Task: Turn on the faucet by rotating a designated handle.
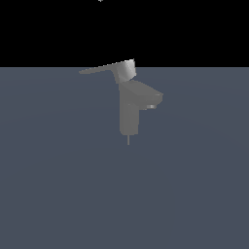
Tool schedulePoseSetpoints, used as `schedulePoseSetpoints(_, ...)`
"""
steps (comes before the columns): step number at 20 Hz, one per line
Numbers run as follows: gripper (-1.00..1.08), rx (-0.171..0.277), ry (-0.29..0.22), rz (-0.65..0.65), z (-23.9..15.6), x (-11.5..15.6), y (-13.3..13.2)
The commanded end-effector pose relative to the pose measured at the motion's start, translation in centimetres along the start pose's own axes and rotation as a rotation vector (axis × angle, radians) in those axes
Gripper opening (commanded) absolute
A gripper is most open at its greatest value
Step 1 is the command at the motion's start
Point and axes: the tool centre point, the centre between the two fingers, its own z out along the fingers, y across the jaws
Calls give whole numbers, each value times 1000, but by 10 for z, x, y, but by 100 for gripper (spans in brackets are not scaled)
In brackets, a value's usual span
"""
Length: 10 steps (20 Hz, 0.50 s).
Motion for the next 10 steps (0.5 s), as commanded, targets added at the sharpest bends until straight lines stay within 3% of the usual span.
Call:
schedulePoseSetpoints(1, -100, -12, -2, 59, 11, 7, -14)
schedulePoseSetpoints(10, -100, -58, 4, 267, 56, 26, -63)
